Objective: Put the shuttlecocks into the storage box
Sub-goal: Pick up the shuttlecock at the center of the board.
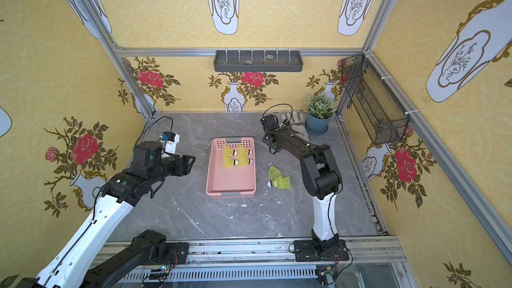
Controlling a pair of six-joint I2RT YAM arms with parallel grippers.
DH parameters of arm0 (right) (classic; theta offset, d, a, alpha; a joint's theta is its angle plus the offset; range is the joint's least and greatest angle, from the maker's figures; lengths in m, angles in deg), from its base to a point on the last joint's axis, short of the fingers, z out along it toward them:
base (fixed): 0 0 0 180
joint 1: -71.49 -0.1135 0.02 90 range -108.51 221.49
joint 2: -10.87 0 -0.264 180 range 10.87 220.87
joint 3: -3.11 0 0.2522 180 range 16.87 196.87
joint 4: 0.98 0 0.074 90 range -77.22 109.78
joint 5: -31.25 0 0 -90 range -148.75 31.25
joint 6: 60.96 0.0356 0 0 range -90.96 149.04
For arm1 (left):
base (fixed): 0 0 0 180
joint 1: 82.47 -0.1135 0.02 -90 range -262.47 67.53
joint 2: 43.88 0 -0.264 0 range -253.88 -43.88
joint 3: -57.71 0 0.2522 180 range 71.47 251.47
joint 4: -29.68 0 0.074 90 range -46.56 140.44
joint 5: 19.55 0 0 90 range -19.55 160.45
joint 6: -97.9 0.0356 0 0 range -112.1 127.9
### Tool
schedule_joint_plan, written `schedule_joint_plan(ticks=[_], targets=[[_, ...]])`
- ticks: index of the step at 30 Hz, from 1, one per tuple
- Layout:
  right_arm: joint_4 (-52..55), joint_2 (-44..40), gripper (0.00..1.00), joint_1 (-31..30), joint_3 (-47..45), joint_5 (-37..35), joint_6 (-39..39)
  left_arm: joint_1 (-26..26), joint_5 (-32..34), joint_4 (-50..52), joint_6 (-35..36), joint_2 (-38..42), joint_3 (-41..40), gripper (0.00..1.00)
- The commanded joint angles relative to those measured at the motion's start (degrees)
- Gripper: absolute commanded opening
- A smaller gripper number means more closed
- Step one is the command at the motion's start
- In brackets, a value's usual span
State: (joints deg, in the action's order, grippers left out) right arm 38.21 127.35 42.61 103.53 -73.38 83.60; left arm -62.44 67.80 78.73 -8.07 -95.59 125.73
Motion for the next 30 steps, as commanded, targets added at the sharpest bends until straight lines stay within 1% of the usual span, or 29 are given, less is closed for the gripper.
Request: schedule_joint_plan(ticks=[1,8,15,24,28,30], targets=[[-0.6,2.0,0.58,0.9,1.3,2.1,4.2,-0.6,-1.0,-1.0,-0.2,0.2,-0.3,0.71],[-0.4,6.3,0.58,2.5,5.6,3.0,5.3,-1.9,-3.2,-1.6,-0.6,0.2,-0.6,0.71],[1.1,9.6,0.58,3.8,8.1,4.2,7.7,-3.2,-4.9,-2.1,-1.0,0.1,-0.9,0.71],[2.4,12.5,0.58,4.1,10.2,4.1,8.3,-3.9,-5.8,-2.2,-1.0,0.1,-1.0,0.71],[2.7,13.1,0.52,4.1,10.1,4.0,8.3,-4.2,-5.9,-2.2,-1.1,0.0,-1.0,0.71],[2.7,13.0,0.45,4.1,9.8,4.0,8.1,-4.3,-5.9,-2.2,-1.1,0.0,-1.0,0.71]])
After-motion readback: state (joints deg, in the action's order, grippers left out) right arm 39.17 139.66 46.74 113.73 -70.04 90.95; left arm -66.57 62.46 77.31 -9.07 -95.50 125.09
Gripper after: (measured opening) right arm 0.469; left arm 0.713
